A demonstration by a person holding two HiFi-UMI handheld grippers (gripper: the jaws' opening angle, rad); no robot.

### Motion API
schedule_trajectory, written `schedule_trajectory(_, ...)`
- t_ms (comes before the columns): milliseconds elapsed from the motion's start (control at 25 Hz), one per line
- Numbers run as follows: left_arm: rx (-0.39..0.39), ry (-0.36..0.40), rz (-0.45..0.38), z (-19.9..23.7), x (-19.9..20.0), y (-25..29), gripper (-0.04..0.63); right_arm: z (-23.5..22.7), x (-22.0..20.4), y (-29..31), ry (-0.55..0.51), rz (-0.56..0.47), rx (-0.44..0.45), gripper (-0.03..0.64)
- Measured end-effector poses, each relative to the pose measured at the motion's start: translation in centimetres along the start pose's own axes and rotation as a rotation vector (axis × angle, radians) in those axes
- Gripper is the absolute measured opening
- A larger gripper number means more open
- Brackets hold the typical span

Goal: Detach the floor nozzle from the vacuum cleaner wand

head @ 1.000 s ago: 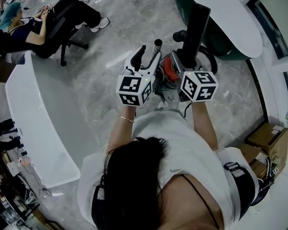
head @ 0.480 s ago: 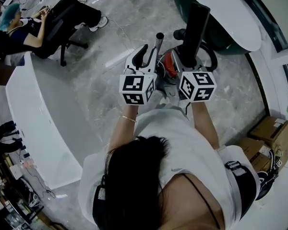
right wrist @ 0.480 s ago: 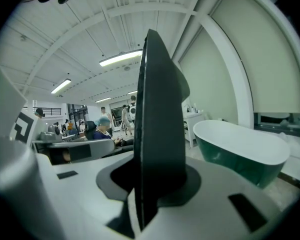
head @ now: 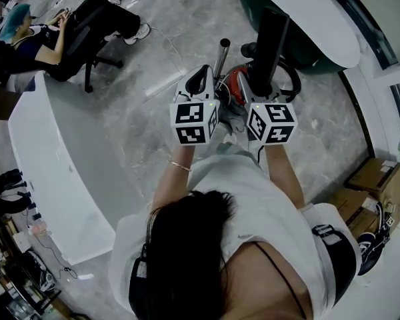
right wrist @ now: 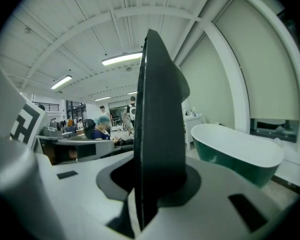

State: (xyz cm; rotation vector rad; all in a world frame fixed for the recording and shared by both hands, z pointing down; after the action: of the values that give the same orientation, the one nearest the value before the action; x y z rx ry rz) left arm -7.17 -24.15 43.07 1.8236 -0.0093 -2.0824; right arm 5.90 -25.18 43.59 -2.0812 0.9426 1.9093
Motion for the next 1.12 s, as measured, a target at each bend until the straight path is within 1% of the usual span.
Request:
schedule_trajectory(200, 0.008, -0.013, -0.001, 0.1, -0.1, -2.3, 0.003, 1.8, -0.2, -1.5, -0.02, -0.02, -0.019, 0.1)
schedule_trajectory(600, 0.001, 0.0, 0.02, 0.1, -1.3, -5.9, 0.003, 5.4, -1.8, -4.2, -0.042, -0.033, -0.06, 0.1)
schedule_trajectory(880, -0.026, 0.021, 0.029, 0.3, -1.7, -7.3, 0.003, 6.6, -2.2, -5.1, -0.024, -0.044, -0.121, 0.1)
schedule_trajectory(1040, -0.051, 0.054, 0.015, -0.1, -1.7, -7.7, 0.003, 7.2, -2.4, -5.5, -0.038, -0.048, -0.139, 0.1)
schedule_trajectory(1120, -0.061, 0.075, 0.021, -0.2, -1.9, -7.9, 0.003, 7.6, -2.6, -5.6, -0.045, -0.048, -0.141, 0.1)
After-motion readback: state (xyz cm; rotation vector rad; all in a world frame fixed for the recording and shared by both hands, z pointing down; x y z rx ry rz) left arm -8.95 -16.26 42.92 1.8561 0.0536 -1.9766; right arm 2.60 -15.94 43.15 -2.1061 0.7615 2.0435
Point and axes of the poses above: the fingertips, and each gripper's own axes: y forward along the fingers, z to its left, x out of its top, the point moved 4 cm from there along -y, backward along the fingers, and after that the axes turned 1 degree about y, right-handed, at the moved point
